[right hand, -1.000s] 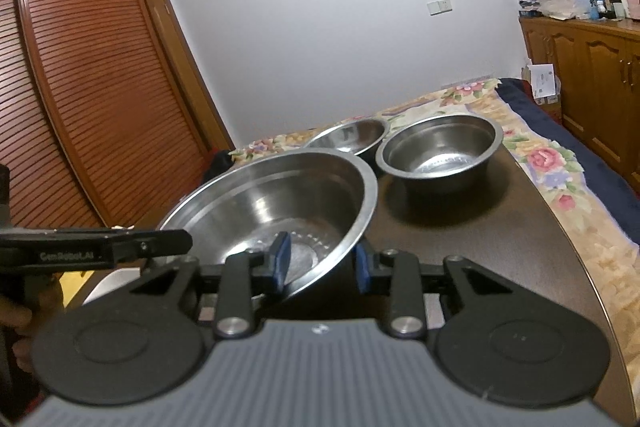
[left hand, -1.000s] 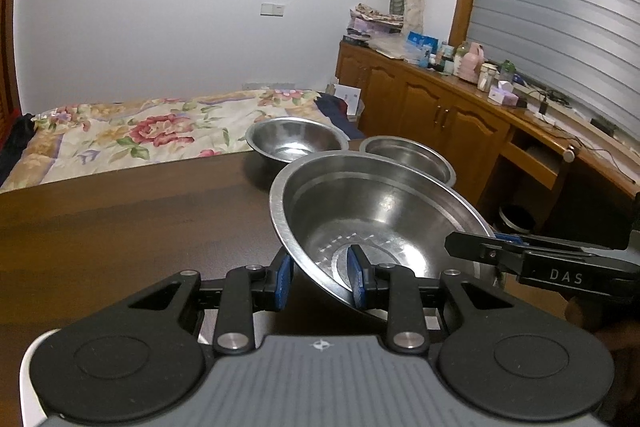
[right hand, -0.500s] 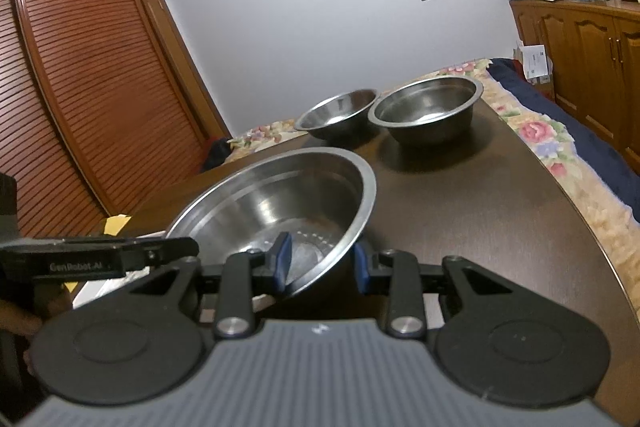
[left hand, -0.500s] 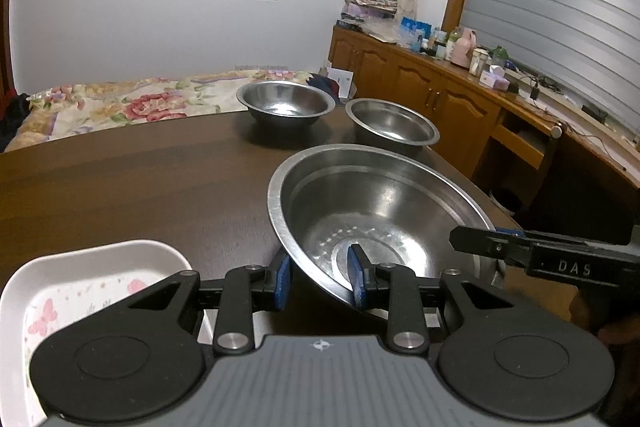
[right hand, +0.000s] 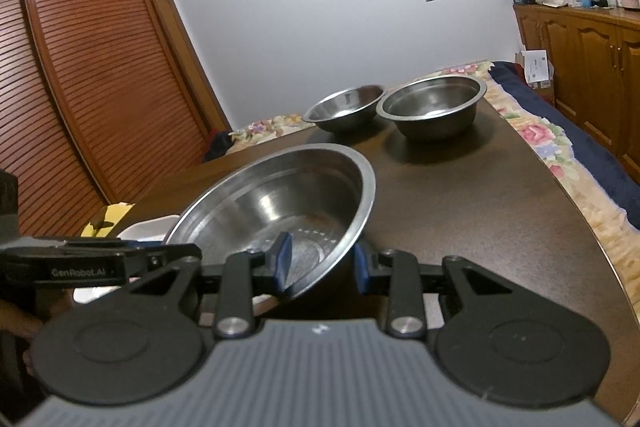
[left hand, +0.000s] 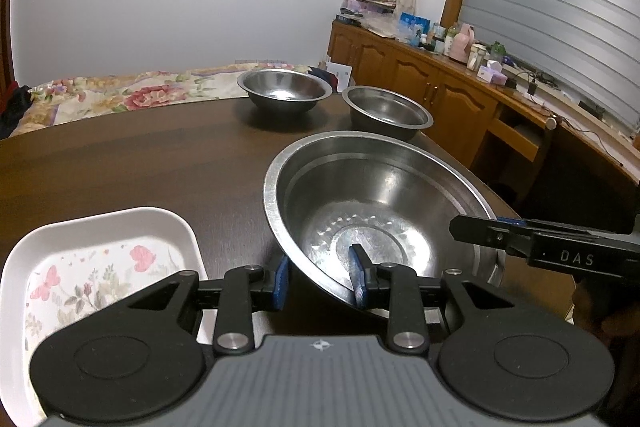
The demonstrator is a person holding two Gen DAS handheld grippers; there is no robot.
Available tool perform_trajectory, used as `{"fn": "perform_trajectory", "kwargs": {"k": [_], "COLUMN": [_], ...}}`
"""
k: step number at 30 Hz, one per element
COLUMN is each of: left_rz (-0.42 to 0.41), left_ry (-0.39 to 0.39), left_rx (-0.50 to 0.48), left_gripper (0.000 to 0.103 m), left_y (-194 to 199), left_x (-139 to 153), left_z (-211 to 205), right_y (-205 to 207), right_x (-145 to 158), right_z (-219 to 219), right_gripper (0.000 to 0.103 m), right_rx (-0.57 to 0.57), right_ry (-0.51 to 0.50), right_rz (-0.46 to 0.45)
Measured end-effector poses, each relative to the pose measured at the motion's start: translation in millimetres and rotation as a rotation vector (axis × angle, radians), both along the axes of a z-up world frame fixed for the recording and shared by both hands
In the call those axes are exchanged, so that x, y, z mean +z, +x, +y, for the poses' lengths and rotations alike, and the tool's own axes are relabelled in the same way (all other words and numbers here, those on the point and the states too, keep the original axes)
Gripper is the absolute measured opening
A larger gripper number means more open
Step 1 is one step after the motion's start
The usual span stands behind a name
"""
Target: Organize plates and bowls
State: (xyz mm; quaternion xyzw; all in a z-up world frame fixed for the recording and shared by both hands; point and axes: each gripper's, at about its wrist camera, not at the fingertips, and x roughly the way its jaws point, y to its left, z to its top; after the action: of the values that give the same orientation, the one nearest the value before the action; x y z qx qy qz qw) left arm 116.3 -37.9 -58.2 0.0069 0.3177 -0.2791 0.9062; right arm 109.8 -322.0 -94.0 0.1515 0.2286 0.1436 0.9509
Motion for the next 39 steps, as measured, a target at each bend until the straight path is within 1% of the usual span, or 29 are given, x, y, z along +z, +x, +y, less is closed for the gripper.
{"fn": "perform_trajectory", "kwargs": {"k": [11, 20, 34, 38, 39], "left_rz": [0.002, -0.003, -0.008, -0.021, -0.025], "left_ry": [-0.006, 0.012, 0.008, 0.009, 0.01], "left_rx": [-0.004, -0.001, 0.017, 0.028, 0.031], "left_gripper": [0.036, 0.036, 0.036, 0.046, 0.047], "left_y": [-0.6, -2.1, -0.3, -1.1, -1.2], "left_x": [-2.2, -2.5, -1.9, 0.9, 1.5], "left_z": [3.3, 2.5, 5.7, 7.2, 7.8], "right_y": [-2.7, -2.6, -1.5, -2.4, -2.3], "right_x": [1.0, -0.7, 0.2, 2.7, 3.2], "right_z": [0.7, -0.1, -3.0, -3.8, -4.1], "right_gripper": [0.034, 0.034, 0.035, 0.035, 0.035], "right_rx": [0.022, 0.014, -0.004, -0.007, -0.008], "right_ry": [-0.009, -0.014, -0.017, -0.024, -0.025], "right_rz": [0.001, -0.001, -0.003, -0.01, -0.01]}}
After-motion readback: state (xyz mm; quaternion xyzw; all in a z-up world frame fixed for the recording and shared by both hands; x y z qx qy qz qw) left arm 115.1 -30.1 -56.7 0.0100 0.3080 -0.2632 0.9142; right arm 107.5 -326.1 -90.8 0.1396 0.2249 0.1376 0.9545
